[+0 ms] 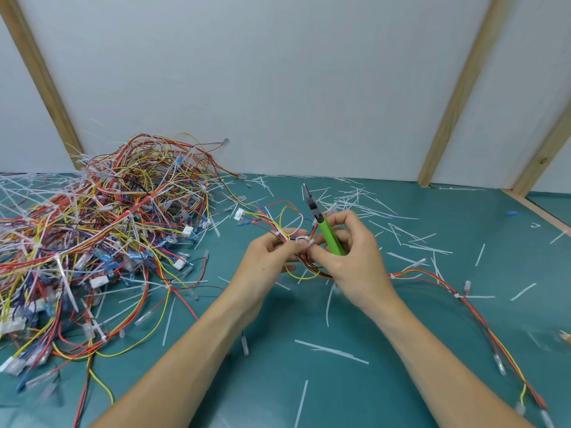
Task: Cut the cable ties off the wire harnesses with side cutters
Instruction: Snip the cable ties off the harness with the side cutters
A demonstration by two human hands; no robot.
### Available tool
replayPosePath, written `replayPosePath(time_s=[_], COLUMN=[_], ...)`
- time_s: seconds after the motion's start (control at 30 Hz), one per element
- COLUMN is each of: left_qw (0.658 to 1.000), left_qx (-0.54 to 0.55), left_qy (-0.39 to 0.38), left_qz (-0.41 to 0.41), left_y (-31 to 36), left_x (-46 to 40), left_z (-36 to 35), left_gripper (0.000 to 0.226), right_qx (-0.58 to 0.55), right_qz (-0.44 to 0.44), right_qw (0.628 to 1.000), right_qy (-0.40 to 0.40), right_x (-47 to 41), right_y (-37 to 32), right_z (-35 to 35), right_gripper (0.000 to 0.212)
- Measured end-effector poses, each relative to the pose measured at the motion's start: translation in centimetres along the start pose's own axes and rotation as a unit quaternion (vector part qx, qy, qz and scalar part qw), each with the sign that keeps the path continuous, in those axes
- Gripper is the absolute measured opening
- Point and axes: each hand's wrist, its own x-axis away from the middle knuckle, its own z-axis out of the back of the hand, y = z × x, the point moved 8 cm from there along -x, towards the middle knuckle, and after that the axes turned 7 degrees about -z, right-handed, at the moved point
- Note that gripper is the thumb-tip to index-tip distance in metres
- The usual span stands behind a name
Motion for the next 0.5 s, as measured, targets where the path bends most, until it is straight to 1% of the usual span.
replayPosePath(time_s=[0.07, 0.1, 0.17, 0.23, 0.27, 0.33, 0.4, 0.5], left_qw=[1.000, 1.000, 1.000, 0.999, 0.999, 0.998, 0.997, 0.997], left_qx=[0.003, 0.005, 0.003, -0.013, -0.024, -0.041, -0.051, -0.070], left_qy=[-0.001, 0.002, 0.020, 0.039, 0.044, 0.045, 0.035, 0.011], left_qz=[0.001, 0.000, -0.007, -0.010, -0.014, -0.026, -0.036, -0.042], left_y=[0.1, 0.1, 0.2, 0.3, 0.4, 0.7, 0.9, 1.1], left_x=[0.0, 0.0, -0.1, -0.1, -0.1, 0.0, 0.0, 0.0], left_z=[0.2, 0.3, 0.7, 1.1, 1.1, 1.0, 0.8, 0.6], left_gripper=[0.022, 0.018, 0.011, 0.012, 0.012, 0.013, 0.018, 0.024], right_qx=[0.010, 0.019, 0.050, 0.082, 0.090, 0.095, 0.116, 0.157], right_qz=[0.001, 0.008, 0.034, 0.066, 0.079, 0.090, 0.089, 0.078], right_qw=[1.000, 1.000, 0.996, 0.991, 0.989, 0.990, 0.989, 0.985], right_qy=[0.001, 0.013, 0.058, 0.088, 0.085, 0.054, 0.023, 0.001], right_x=[0.1, 0.1, 0.2, 0.3, 0.2, 0.0, -0.2, -0.3], right_y=[0.0, -0.2, -0.6, -1.3, -1.5, -1.6, -1.4, -0.9], right_z=[0.0, 0.2, 1.1, 1.8, 2.0, 1.7, 1.3, 1.0], right_gripper=[0.031, 0.030, 0.033, 0.036, 0.036, 0.036, 0.039, 0.040])
